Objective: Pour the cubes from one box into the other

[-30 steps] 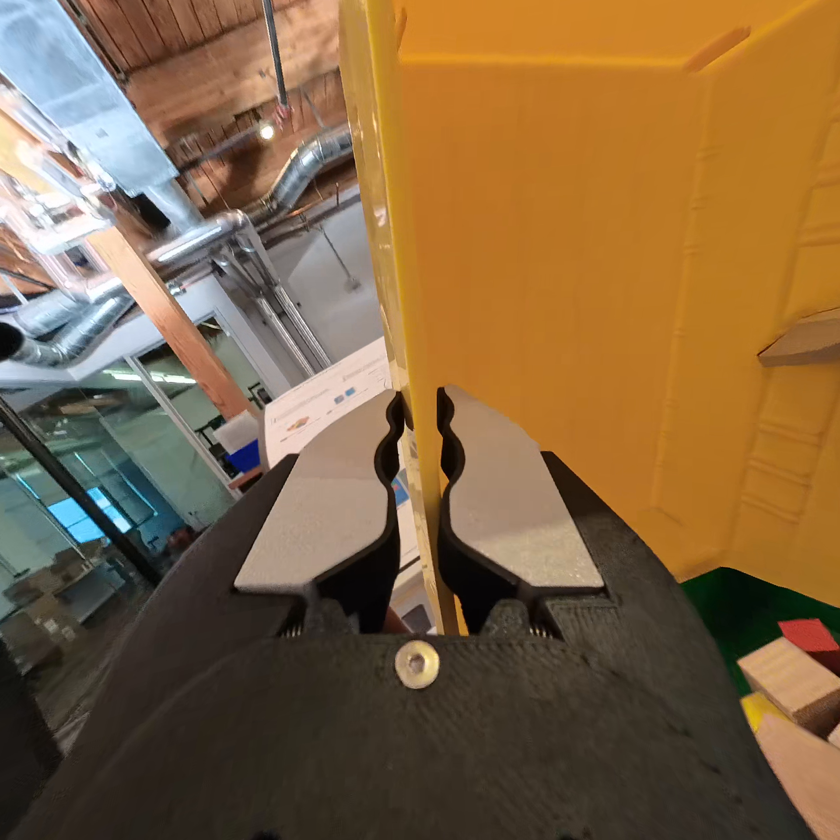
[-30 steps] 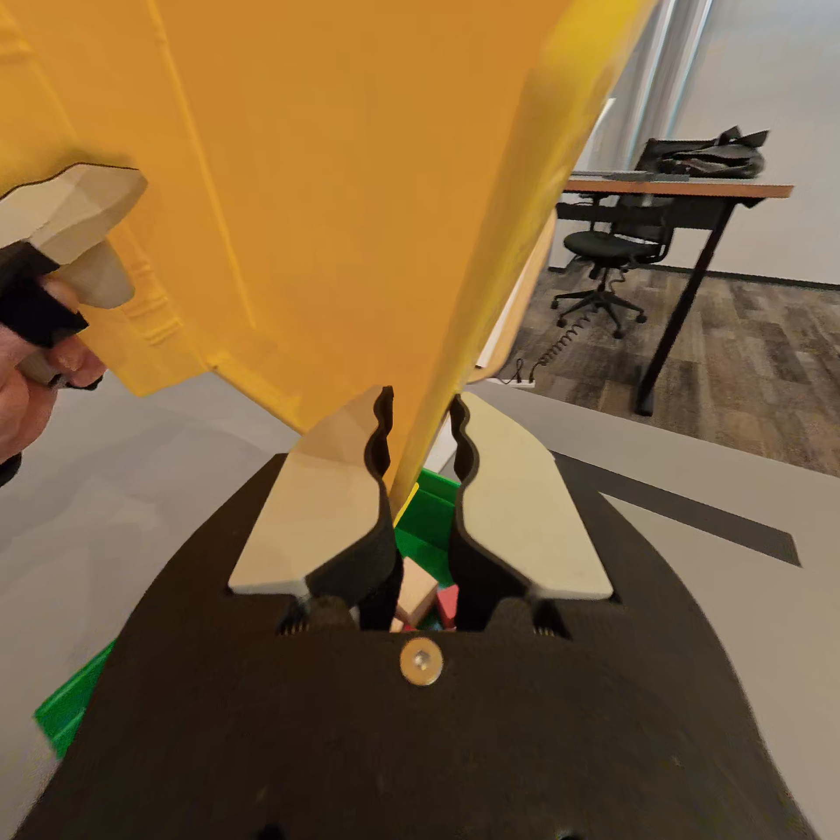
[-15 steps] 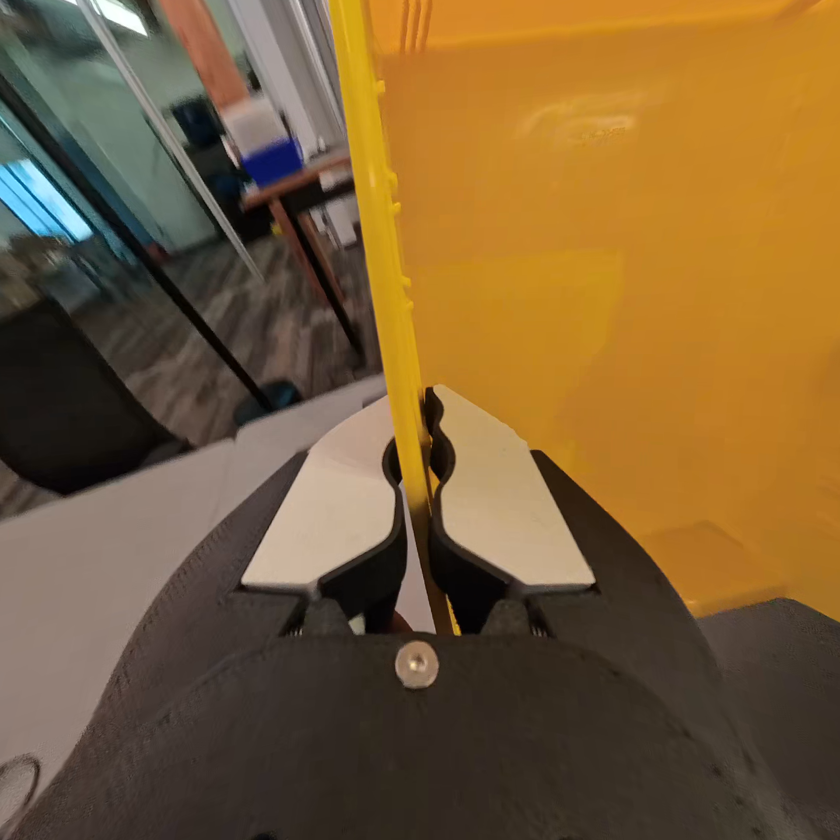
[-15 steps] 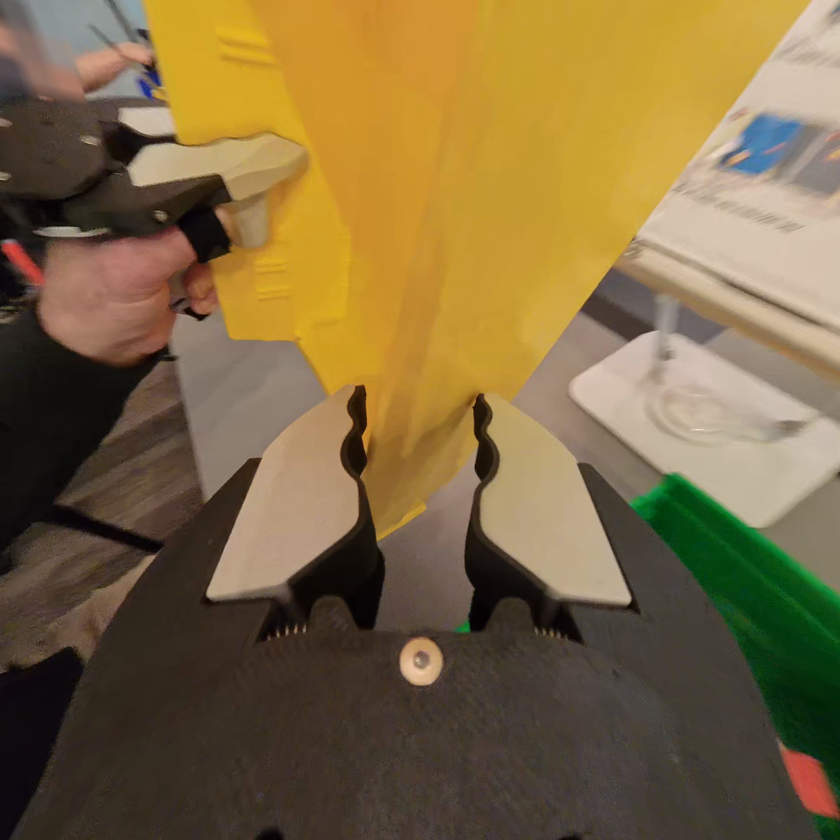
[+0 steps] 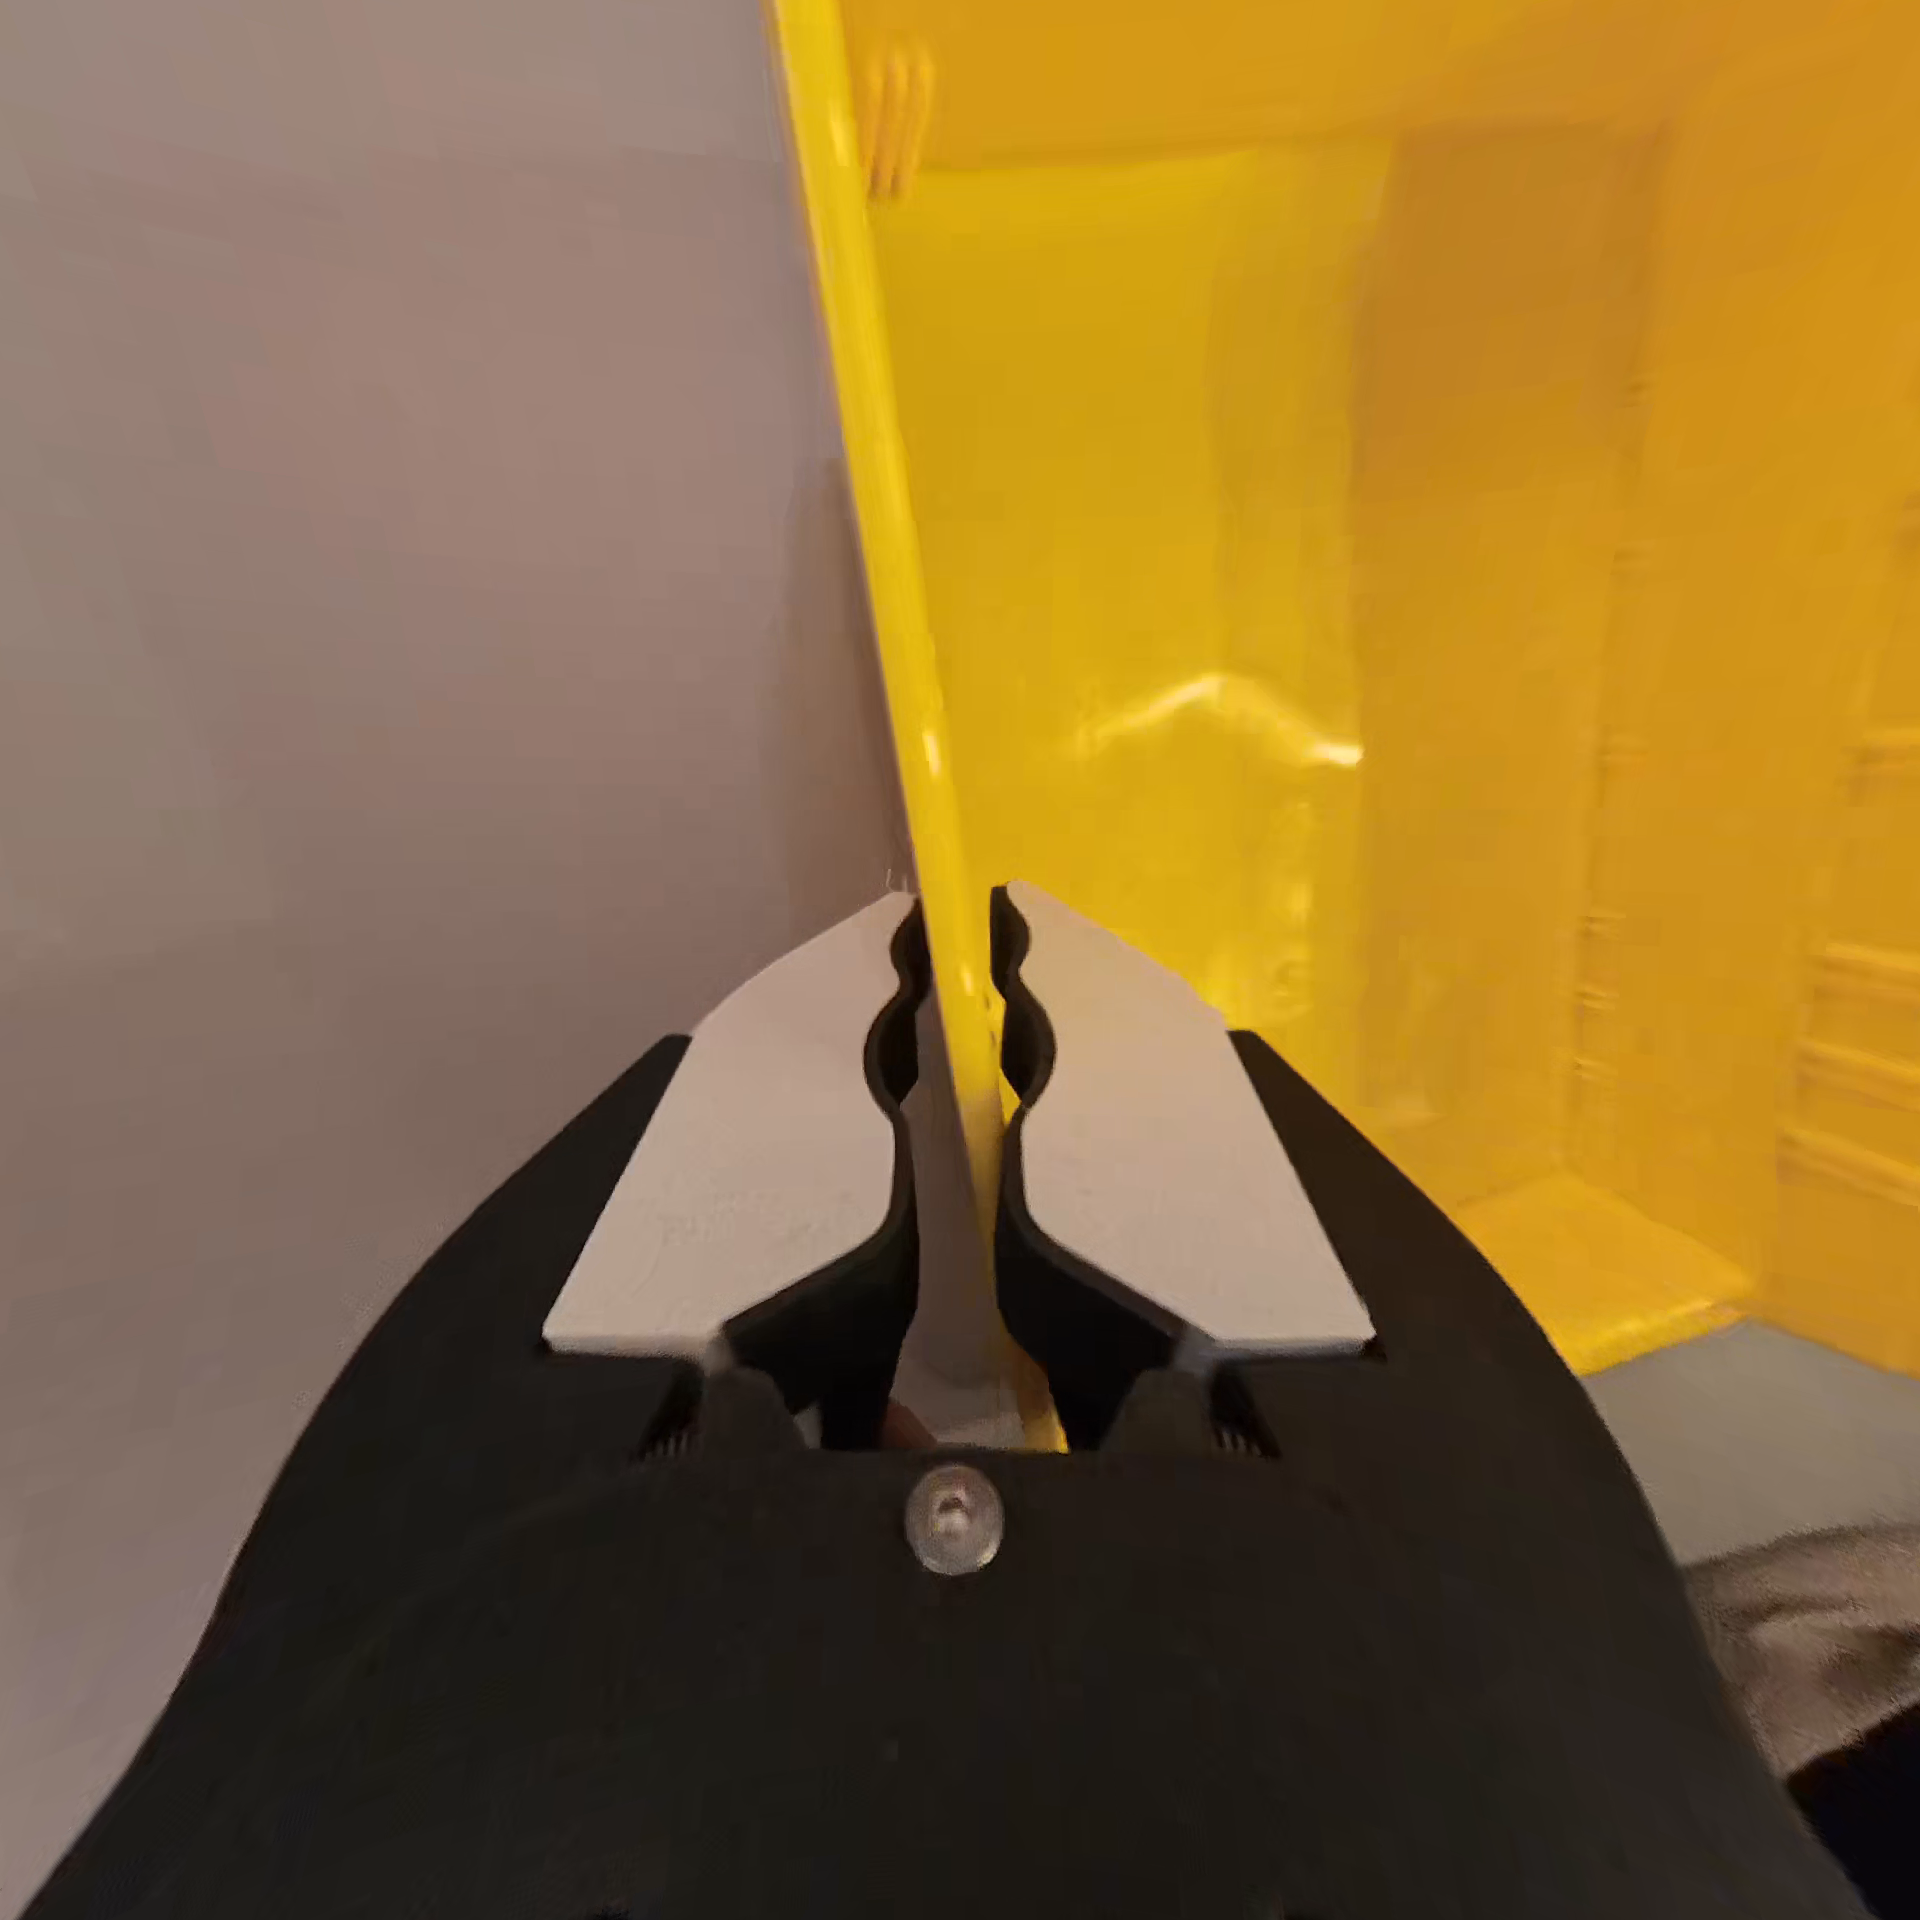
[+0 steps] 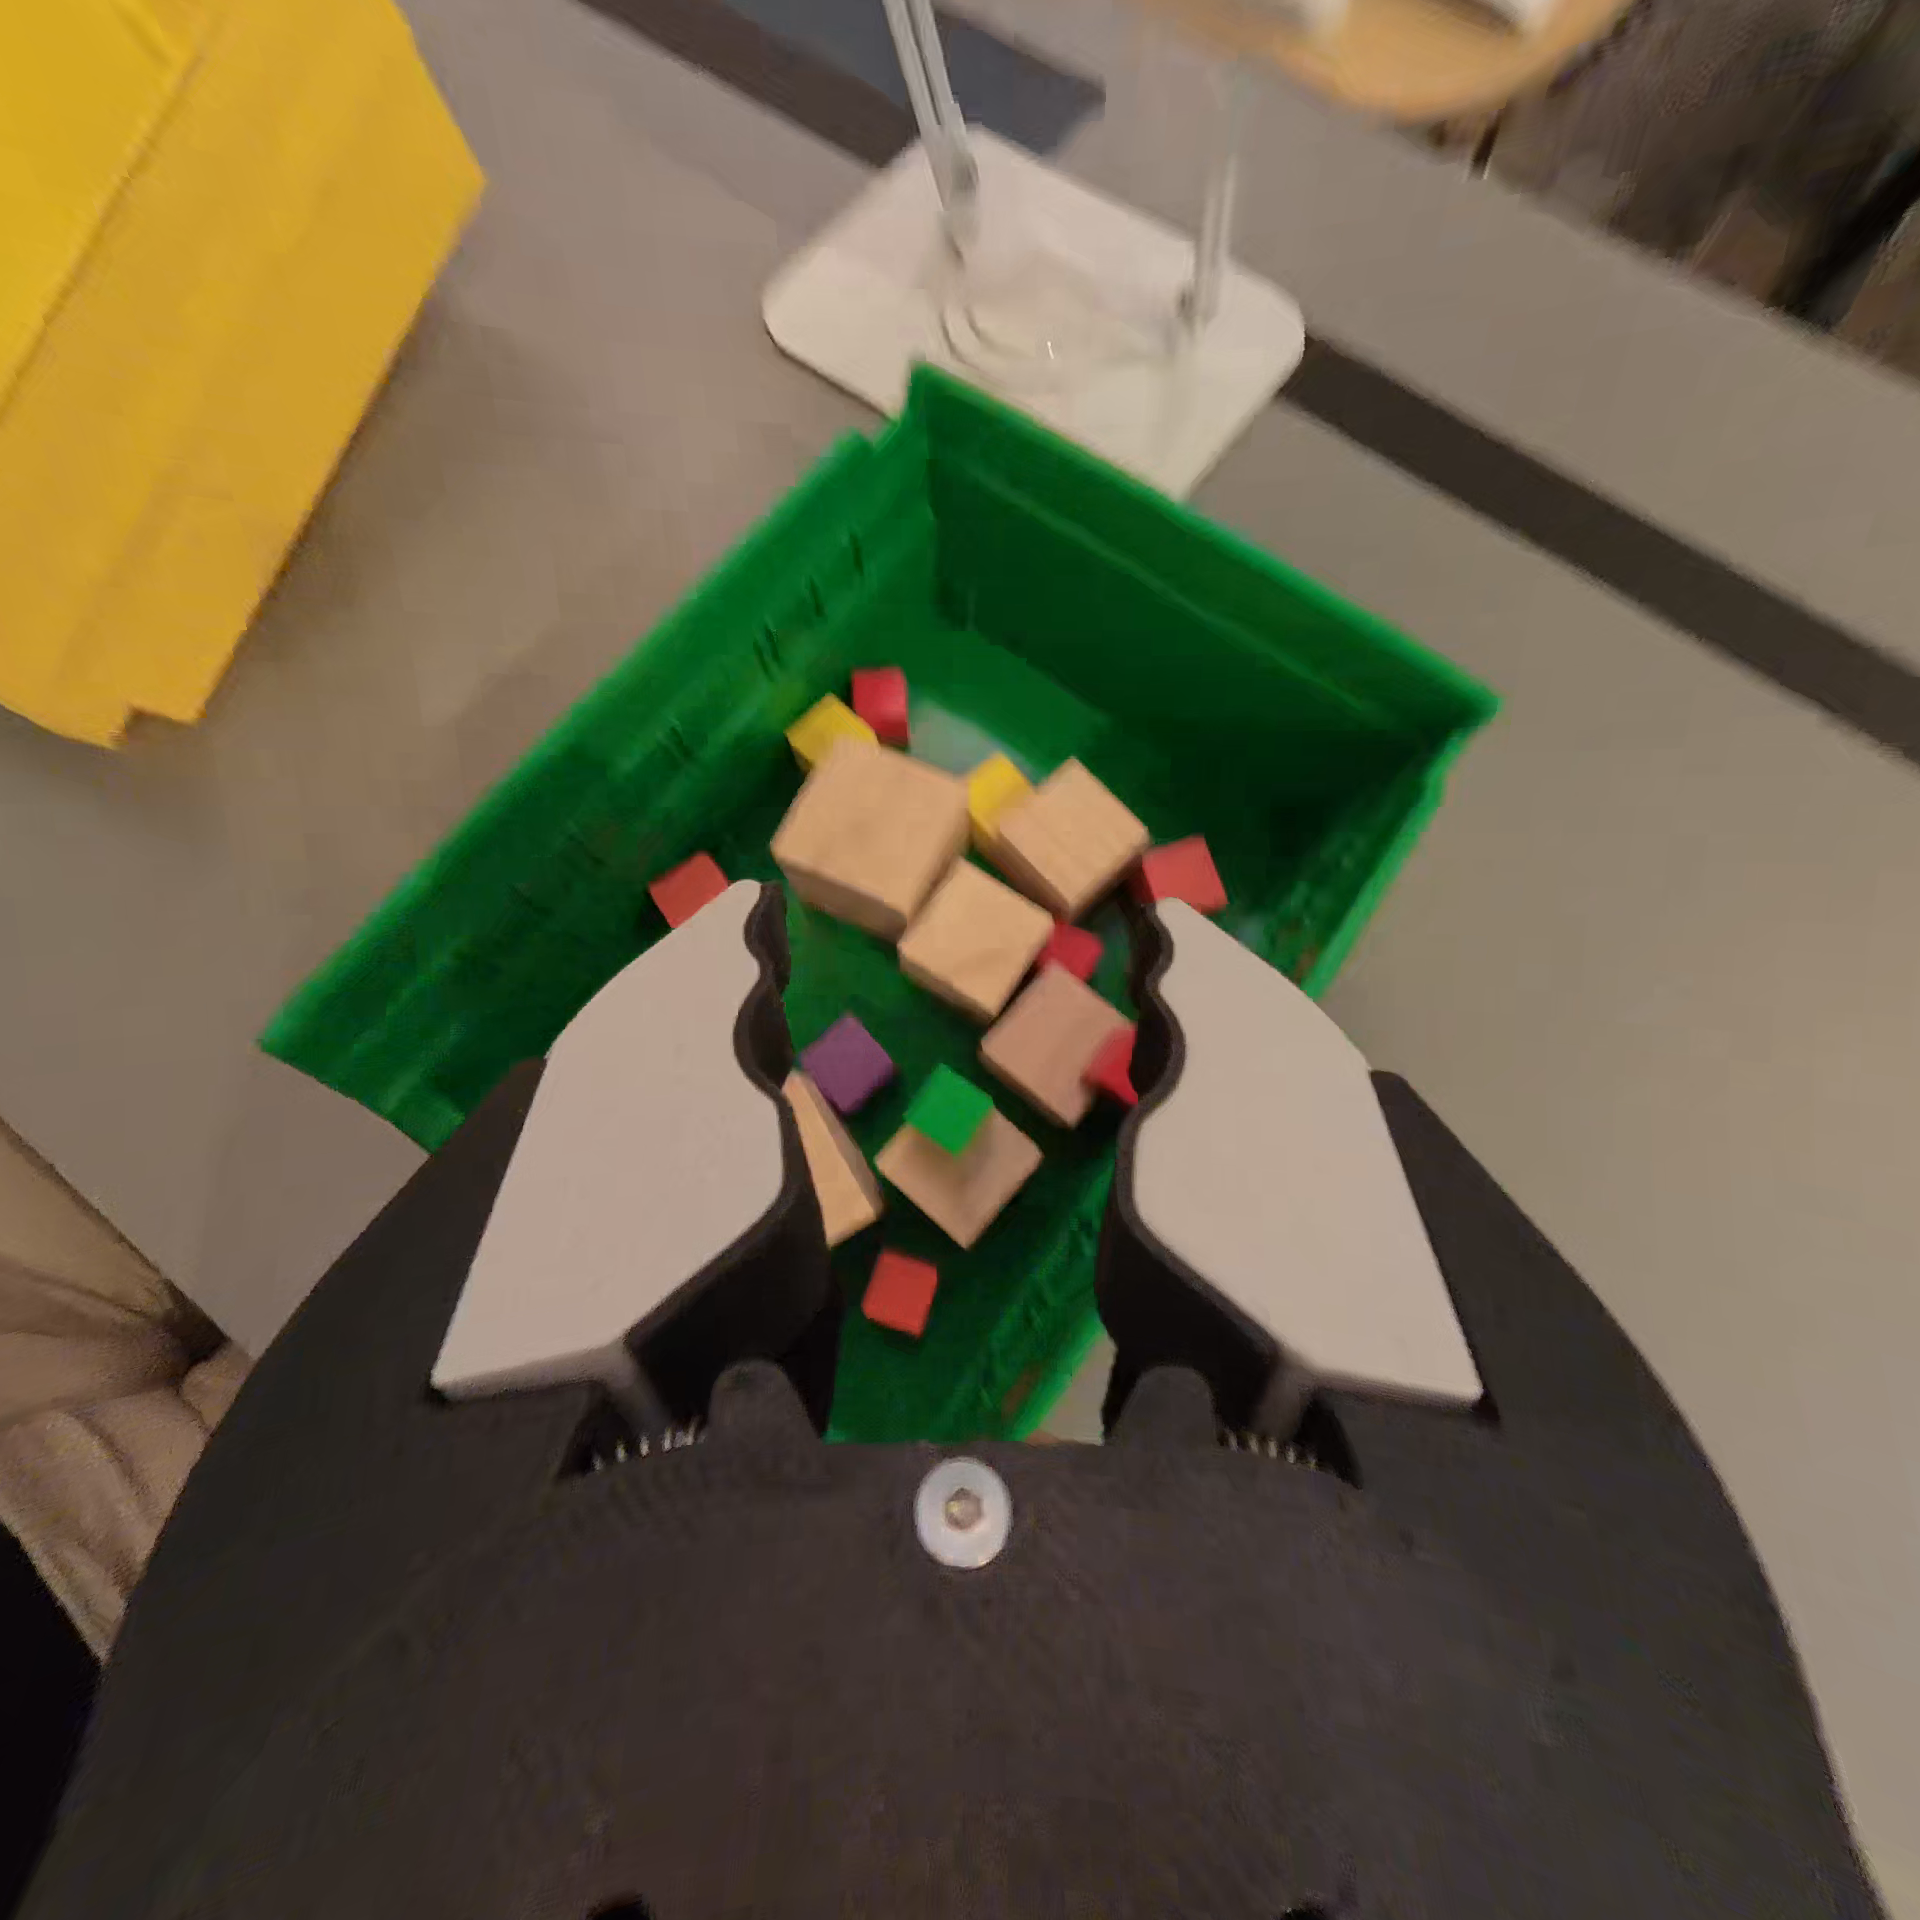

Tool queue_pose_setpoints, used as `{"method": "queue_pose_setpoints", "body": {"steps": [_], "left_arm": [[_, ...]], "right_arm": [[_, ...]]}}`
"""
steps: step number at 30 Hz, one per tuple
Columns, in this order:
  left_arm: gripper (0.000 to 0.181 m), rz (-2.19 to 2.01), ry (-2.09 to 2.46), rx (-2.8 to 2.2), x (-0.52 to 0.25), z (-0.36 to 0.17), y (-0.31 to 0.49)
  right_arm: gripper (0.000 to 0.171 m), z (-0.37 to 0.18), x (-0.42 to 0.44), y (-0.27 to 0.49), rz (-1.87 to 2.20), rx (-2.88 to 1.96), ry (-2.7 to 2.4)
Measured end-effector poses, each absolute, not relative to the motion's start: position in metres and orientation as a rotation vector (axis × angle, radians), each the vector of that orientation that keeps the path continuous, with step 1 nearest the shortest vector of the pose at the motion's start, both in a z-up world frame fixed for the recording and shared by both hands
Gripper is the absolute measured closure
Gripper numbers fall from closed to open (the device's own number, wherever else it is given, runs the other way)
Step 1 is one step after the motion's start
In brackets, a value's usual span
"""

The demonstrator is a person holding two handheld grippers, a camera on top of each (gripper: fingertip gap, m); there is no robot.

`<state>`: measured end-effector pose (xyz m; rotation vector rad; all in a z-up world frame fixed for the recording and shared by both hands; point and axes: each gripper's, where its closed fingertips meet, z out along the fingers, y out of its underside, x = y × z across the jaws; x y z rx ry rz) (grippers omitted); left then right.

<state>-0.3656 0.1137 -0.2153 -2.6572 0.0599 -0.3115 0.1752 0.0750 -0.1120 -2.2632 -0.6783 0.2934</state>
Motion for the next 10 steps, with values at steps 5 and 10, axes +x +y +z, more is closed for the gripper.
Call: {"method": "queue_pose_setpoints", "body": {"steps": [5,10], "left_arm": [[0.170,-0.310,0.107,-2.735,-0.377,-0.228,0.106],[0.174,-0.275,0.184,-2.731,-0.380,-0.231,0.101]], "right_arm": [[0.109,-0.154,0.224,0.066,0.212,-2.427,-0.647],[0.109,-0.185,0.233,0.061,0.207,-2.528,-0.646]]}}
